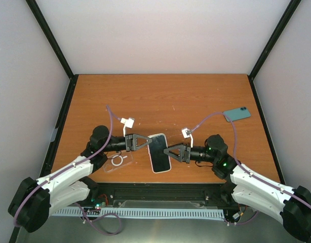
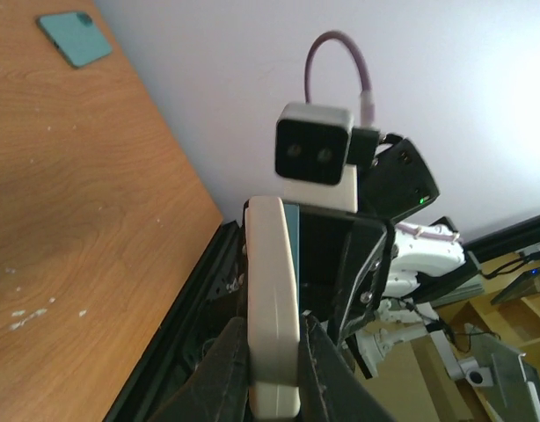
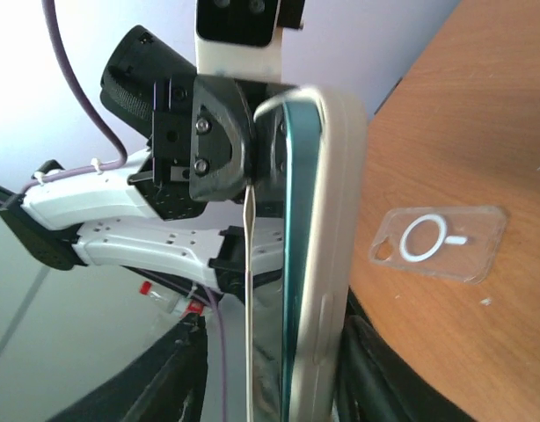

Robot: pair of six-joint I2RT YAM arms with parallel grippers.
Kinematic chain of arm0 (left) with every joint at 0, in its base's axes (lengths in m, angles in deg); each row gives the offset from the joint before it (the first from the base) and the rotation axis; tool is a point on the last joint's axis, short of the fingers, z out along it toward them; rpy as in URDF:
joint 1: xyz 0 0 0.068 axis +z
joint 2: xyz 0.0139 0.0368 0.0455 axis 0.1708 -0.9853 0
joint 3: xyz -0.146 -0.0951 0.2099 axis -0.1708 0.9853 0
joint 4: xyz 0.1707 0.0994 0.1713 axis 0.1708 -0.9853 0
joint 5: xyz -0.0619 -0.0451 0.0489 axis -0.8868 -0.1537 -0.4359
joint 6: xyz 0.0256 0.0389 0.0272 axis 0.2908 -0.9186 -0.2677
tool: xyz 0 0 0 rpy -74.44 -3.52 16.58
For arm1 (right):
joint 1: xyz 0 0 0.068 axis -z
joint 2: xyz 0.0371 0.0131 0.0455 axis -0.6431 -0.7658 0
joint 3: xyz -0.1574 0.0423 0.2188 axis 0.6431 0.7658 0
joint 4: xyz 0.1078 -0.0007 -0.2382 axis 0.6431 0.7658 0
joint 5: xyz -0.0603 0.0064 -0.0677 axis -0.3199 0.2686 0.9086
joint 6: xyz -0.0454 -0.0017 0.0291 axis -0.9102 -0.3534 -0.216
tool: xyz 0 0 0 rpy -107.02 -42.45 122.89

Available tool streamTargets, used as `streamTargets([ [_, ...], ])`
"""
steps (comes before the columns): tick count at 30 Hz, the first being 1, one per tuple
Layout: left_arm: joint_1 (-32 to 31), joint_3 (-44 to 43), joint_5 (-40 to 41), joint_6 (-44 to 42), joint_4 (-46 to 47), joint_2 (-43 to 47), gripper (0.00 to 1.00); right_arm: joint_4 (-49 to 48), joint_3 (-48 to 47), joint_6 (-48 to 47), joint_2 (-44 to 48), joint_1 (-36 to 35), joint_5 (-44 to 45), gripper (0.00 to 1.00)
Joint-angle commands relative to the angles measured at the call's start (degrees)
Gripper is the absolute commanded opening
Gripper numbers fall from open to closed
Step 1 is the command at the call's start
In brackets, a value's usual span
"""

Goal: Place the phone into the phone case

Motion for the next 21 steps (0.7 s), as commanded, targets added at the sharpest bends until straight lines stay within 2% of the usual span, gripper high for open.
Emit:
streamTargets([
  [1, -0.21, -4.25, -3.81, -5.28, -3.63, 1.09, 0.0, 1.87, -2.69, 0.19, 1.58, -0.22, 4.51, 0.45],
  [7, -0.21, -5.46, -7.4, -9.18, -7.06, 0.92, 0.0, 4.87, -6.64, -0.39, 0.19, -0.24, 6.03, 0.48],
  [15, -0.21, -6.18, -10.47, -10.55, -6.92, -0.4, 0.0, 4.79, -9.51, -1.85, -4.8, -0.21, 4.1, 0.44],
  [19, -0.2, -7.9, -8.81, -12.63, -11.66, -1.17, 0.0, 3.91, -9.35, -1.96, -5.03, -0.23, 4.12, 0.3],
  [21, -0.19, -9.16, -7.17, -14.32, -15.19, -1.52, 0.0, 4.06, -9.37, -2.53, -4.63, -0.21, 4.56, 0.14],
])
